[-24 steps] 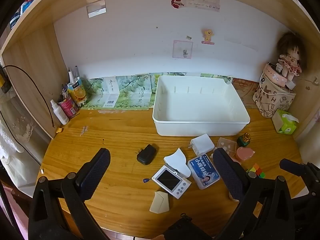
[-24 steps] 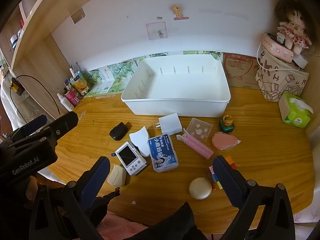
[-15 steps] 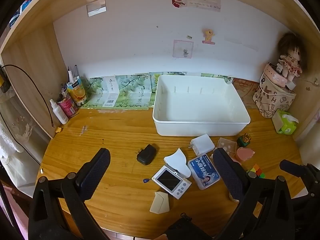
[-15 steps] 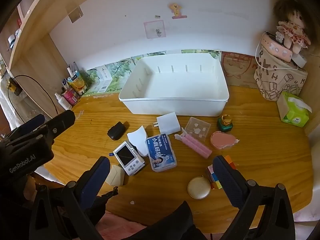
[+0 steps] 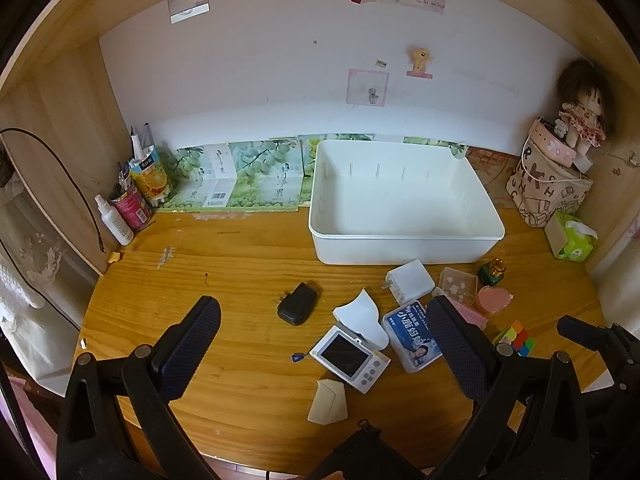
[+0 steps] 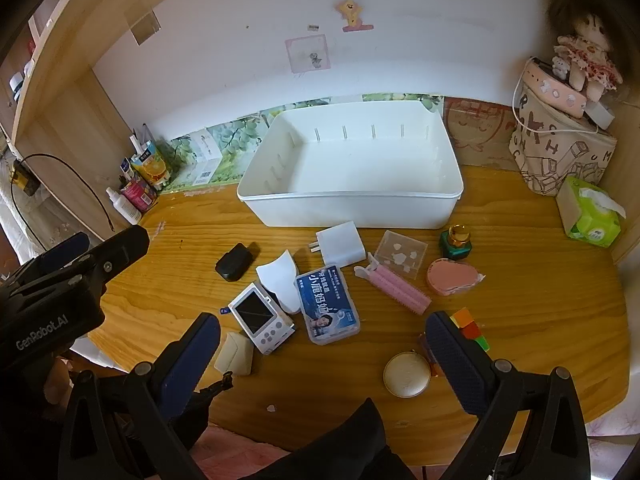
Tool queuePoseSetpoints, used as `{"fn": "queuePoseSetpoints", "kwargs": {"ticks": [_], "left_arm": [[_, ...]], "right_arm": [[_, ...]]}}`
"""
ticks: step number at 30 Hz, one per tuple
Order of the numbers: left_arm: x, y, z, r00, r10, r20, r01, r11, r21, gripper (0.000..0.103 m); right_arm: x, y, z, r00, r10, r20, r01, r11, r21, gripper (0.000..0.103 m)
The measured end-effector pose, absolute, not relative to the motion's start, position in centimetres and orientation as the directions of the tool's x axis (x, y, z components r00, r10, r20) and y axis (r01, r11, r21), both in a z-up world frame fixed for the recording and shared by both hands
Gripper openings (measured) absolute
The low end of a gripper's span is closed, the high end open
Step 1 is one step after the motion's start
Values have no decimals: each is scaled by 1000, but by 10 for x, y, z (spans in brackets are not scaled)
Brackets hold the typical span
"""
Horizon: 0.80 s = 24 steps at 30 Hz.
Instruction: Organize rigid objects
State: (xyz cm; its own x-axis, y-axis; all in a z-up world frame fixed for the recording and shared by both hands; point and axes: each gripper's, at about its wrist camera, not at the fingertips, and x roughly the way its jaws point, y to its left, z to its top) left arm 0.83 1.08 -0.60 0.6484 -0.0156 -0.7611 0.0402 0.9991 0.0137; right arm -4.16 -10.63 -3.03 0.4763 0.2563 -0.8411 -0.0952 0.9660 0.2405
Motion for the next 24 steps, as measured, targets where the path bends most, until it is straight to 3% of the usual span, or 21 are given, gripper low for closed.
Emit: {"fn": "queuePoseSetpoints", "kwargs": {"ticks": [24], "left_arm": [[24,41,-43,498,-113,-860,122,991,-60,102]], "right_arm": [[-57,-79,-47,381,119,-917,60,986,153,103]]}}
